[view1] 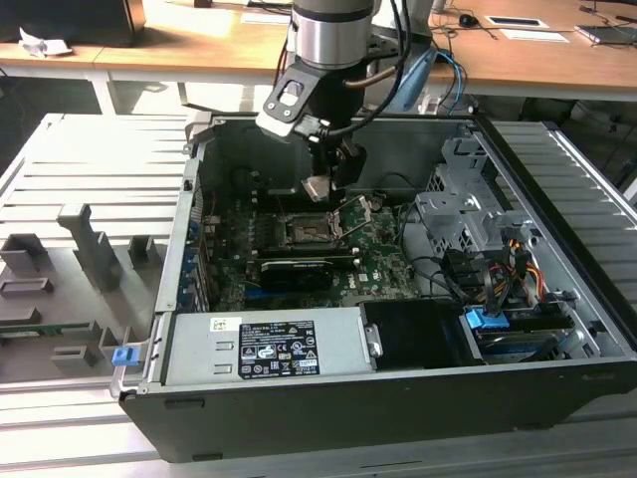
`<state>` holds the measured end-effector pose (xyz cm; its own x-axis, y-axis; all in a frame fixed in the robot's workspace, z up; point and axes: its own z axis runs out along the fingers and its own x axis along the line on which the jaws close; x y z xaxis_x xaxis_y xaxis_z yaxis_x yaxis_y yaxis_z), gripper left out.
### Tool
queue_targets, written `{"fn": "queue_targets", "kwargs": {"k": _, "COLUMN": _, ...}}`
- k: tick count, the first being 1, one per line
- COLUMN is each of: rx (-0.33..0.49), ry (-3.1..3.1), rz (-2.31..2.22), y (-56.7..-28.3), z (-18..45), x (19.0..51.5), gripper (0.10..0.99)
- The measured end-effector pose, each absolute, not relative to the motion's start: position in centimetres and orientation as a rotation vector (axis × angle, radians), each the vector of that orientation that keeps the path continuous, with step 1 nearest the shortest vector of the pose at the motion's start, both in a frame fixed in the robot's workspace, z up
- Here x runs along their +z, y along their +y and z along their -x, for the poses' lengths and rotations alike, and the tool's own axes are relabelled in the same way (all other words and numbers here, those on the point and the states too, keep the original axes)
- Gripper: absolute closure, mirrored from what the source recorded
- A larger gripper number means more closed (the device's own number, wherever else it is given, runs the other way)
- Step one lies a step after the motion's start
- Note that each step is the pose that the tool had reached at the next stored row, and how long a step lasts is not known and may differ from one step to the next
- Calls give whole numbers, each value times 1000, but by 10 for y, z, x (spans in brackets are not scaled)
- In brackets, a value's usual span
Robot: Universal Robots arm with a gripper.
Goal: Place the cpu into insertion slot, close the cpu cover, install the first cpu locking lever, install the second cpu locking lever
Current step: 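Place the cpu into insertion slot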
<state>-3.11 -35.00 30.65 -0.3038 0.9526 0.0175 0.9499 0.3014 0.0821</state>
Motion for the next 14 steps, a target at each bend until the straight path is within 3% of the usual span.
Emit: {"fn": "queue_targets", "kwargs": {"k": 14, "rx": 102, "ry": 2170, "rz": -2207, "y": -350, "z": 31, "x": 287, "gripper": 545}}
